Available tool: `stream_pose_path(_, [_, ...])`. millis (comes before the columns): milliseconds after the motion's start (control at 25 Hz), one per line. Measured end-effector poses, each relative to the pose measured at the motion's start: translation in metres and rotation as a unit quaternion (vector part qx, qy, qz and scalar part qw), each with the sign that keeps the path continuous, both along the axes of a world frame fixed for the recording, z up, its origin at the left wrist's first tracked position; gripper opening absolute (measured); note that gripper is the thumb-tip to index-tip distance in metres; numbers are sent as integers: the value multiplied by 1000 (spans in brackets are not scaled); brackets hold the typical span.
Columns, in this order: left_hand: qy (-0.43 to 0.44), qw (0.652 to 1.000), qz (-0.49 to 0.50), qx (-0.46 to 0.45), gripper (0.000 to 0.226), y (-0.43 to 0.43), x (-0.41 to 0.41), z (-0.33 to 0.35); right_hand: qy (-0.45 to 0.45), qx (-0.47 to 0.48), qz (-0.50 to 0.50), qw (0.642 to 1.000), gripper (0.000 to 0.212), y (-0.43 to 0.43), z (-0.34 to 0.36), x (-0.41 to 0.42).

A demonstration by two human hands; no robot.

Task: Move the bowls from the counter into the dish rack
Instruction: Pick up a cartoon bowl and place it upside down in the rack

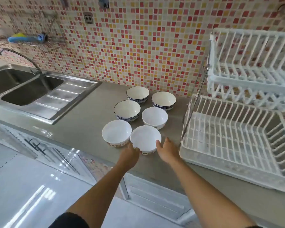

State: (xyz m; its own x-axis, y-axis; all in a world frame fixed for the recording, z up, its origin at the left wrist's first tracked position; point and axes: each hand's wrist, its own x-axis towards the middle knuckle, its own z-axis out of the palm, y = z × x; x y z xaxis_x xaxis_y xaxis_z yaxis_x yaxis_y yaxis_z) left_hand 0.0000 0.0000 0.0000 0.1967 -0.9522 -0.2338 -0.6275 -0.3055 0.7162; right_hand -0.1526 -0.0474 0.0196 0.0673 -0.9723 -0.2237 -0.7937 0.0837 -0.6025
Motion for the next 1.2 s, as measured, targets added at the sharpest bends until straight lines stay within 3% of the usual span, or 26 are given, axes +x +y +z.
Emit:
stream_pose_path(240, [166, 977, 135, -3, 59, -20, -8, -21, -62, 119, -42, 990, 48, -23, -32, 20])
stream_pose_path(440, [121, 982, 121, 75, 47, -22, -10, -16, -114, 133, -39, 984, 42, -13, -34, 3])
stream_pose_path(560, [121, 987, 106, 3, 40, -18, -9, -2, -106, 85, -13, 991, 45, -2, -19, -14])
stream_pose_path(680, [208, 966, 92, -122, 39, -14, -8, 35, -174, 5, 2, 985, 46, 3, 17, -20])
stream_pose_path(800, [232, 952, 81, -182, 28, -19, 0, 83, -324, -19, -24, 945, 25, 6, 71, -9])
stream_pose_path(880, [255, 939, 54, -224, 25, -23, 3, 122, -395, -22, -53, 917, 41, 5, 108, -2])
stream_pose_path(960, [291, 916, 39, -272, 24, -26, 4, 164, -432, -63, -43, 899, 64, 7, 146, 0])
stream_pose_path(1040, [327, 891, 10, -314, 23, -28, 0, 207, -444, -131, -15, 886, 68, 16, 187, -6])
stream_pose_path(1200, [366, 842, -89, -386, 14, -25, -31, 272, -483, -237, 13, 843, 46, 23, 249, -45])
